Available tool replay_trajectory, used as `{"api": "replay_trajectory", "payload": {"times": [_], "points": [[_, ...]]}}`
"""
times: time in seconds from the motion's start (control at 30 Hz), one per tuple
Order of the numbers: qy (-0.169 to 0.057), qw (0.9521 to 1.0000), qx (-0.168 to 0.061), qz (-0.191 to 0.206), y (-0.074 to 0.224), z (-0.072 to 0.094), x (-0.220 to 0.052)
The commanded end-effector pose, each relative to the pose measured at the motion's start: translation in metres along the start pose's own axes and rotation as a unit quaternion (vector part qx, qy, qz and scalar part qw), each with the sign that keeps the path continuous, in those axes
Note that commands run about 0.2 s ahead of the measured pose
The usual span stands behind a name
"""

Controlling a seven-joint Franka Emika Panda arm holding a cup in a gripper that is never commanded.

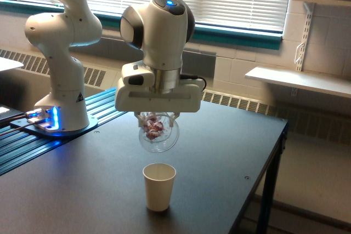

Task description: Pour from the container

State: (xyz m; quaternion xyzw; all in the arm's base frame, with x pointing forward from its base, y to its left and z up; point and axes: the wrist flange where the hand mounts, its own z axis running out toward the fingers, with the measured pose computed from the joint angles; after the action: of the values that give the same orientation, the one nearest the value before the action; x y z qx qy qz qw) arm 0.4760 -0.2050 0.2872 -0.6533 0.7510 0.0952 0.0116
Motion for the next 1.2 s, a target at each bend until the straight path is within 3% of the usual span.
{"api": "replay_trajectory", "payload": {"times": [0.03,0.23,0.43,0.6,0.93,1.03,1.2], "points": [[-0.027,0.9991,-0.008,-0.032,0.001,0.004,0.0],[-0.05,0.9984,-0.016,-0.018,0.004,0.007,0.008],[-0.054,0.9983,-0.016,-0.014,0.002,0.004,0.012],[-0.06,0.9982,-0.003,-0.007,-0.004,-0.005,0.021],[-0.085,0.9963,-0.013,0.006,-0.003,0.0,0.03],[-0.102,0.9947,-0.005,0.011,-0.005,-0.003,0.033],[-0.102,0.9948,0.001,0.003,-0.009,-0.01,0.031]]}}
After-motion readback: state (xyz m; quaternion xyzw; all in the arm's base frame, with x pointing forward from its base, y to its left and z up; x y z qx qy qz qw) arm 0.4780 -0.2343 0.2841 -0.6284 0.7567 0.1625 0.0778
